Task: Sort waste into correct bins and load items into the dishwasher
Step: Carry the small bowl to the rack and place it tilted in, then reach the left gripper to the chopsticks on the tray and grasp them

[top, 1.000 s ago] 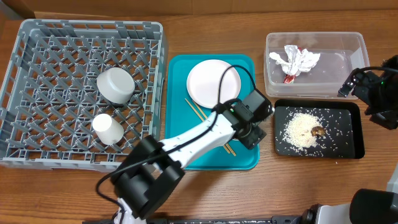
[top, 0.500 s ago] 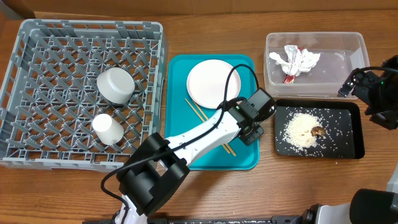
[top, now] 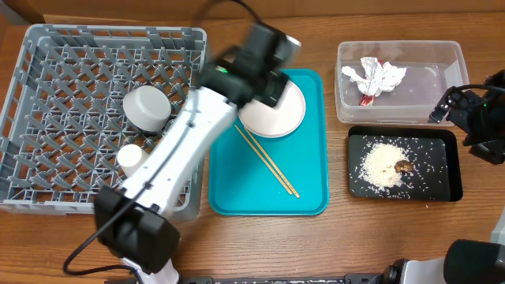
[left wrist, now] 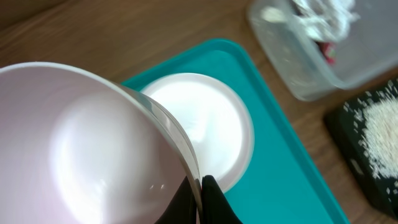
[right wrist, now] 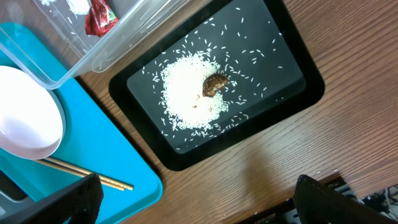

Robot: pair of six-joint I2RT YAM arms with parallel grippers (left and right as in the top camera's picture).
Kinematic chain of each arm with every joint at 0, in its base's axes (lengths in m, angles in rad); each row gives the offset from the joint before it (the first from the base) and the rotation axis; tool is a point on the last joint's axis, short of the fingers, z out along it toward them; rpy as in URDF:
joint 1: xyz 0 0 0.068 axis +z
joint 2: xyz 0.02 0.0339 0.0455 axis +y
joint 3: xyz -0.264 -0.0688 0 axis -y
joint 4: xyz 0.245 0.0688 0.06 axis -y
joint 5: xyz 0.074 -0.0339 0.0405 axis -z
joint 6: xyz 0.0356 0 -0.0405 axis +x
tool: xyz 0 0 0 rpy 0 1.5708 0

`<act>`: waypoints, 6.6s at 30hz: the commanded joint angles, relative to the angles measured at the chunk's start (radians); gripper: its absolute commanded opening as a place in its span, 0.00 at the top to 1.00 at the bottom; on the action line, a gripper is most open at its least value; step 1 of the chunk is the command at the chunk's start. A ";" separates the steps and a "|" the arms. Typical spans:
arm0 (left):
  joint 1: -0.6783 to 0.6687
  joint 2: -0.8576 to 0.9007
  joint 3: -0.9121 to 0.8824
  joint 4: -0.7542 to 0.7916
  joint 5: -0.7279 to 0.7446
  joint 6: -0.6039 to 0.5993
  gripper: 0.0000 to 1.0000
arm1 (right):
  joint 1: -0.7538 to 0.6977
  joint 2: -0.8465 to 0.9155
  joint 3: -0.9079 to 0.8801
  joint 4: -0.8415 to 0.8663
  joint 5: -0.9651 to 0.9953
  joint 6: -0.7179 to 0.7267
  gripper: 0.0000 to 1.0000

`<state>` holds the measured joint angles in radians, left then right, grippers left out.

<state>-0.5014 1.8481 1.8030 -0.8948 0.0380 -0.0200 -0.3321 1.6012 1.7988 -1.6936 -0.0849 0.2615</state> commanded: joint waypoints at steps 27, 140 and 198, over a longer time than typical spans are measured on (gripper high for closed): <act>0.752 0.219 0.013 0.098 1.310 0.105 0.96 | 0.001 -0.018 0.020 0.004 0.008 0.003 0.00; -0.051 0.034 -0.022 -0.454 -0.019 -0.750 0.00 | 0.001 -0.018 0.020 0.000 0.004 0.000 0.00; -0.053 0.364 -0.267 -0.261 0.033 -0.720 0.95 | 0.001 -0.018 0.020 0.000 0.004 0.000 0.00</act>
<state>-0.5671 2.1616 1.5757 -1.1759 0.1230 -0.7448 -0.3321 1.6012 1.7988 -1.6955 -0.0856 0.2615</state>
